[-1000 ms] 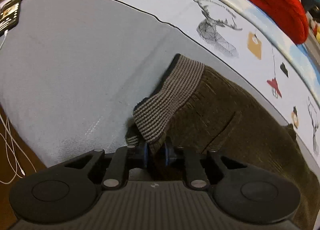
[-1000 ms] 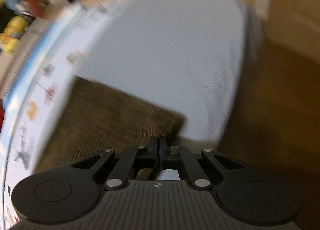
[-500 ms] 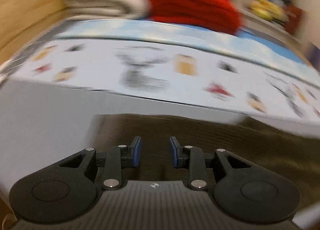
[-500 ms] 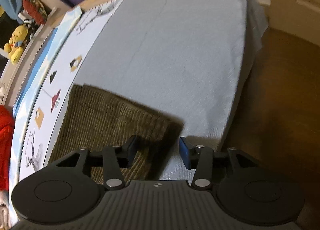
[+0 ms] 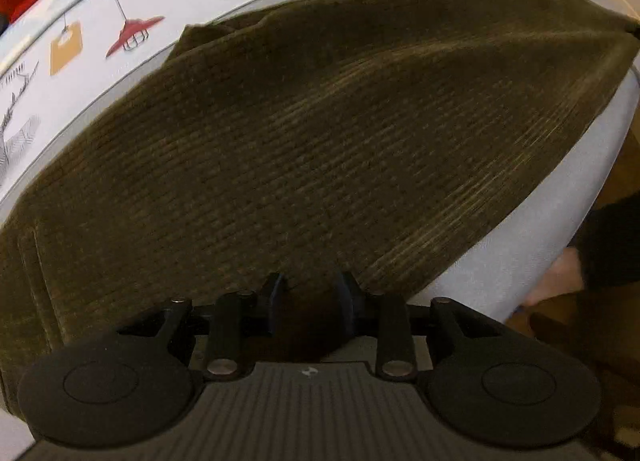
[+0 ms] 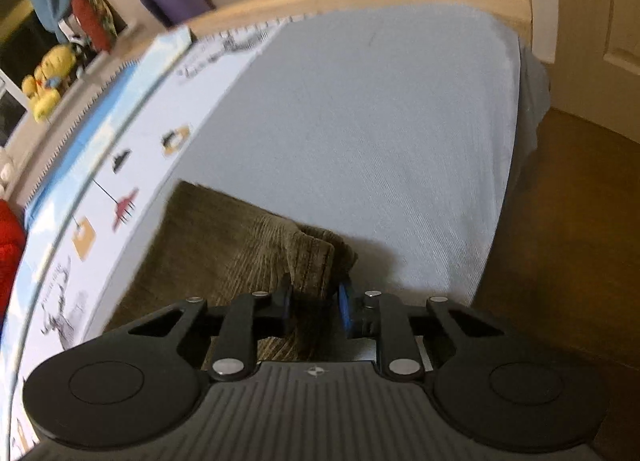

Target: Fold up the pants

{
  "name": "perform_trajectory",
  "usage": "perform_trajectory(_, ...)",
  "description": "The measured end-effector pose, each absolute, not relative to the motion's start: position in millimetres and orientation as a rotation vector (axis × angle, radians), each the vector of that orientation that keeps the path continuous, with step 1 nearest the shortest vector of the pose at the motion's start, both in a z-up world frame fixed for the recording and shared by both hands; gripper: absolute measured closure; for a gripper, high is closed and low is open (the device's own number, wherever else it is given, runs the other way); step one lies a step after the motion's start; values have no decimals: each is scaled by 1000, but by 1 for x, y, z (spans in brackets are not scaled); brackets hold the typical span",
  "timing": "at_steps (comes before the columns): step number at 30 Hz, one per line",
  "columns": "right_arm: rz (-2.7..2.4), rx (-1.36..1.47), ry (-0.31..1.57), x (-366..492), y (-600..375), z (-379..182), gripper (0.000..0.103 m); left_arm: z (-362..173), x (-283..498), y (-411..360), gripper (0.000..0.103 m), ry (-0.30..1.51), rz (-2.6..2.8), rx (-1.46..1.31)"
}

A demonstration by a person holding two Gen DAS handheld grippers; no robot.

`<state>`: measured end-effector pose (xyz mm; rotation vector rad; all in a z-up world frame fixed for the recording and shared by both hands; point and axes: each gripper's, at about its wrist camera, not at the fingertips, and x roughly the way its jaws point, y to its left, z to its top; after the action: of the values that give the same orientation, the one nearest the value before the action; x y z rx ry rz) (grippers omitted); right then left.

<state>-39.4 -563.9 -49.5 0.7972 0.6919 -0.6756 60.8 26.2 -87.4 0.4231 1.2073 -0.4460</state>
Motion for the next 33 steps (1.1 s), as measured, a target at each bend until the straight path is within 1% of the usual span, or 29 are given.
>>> perform_trajectory(2,-715,796,753,-37,-566,-55,79,-77,68,33,67,1169,-424,345)
perform_trajectory(4,-778,835,812,-38,-570,-64,72,-68,74,43,66,1142,-394,257)
perform_trajectory(5,-816,841,814,-42,-570,-64,71,-64,77,48,65,1119,-372,231)
perform_trajectory(6,-845,839,793,-45,-570,-59,65,-61,81,51,60,1098,-336,216)
perform_trajectory(7,-876,815,763,-46,-567,-51,64,-60,85,56,58,1083,-289,209)
perform_trajectory(10,-877,663,663,-36,-547,-22,64,-59,100,69,58,1065,-188,192)
perform_trajectory(14,-677,510,577,3,-496,6,64,-55,118,92,58,1068,-62,143)
perform_trajectory(19,-333,406,583,66,-410,20,64,-50,134,101,58,1066,11,85)
perform_trajectory(24,-45,270,614,125,-313,29,64,-51,131,114,58,1106,32,68)
perform_trajectory(26,56,197,622,141,-269,31,69,-54,130,120,58,1116,42,65)
perform_trajectory(28,168,149,643,157,-232,28,87,-52,128,126,58,1119,56,54)
perform_trajectory(30,245,119,667,165,-199,25,91,-52,129,131,58,1122,70,34)
perform_trajectory(33,341,99,724,182,-159,17,91,-51,128,136,58,1123,86,18)
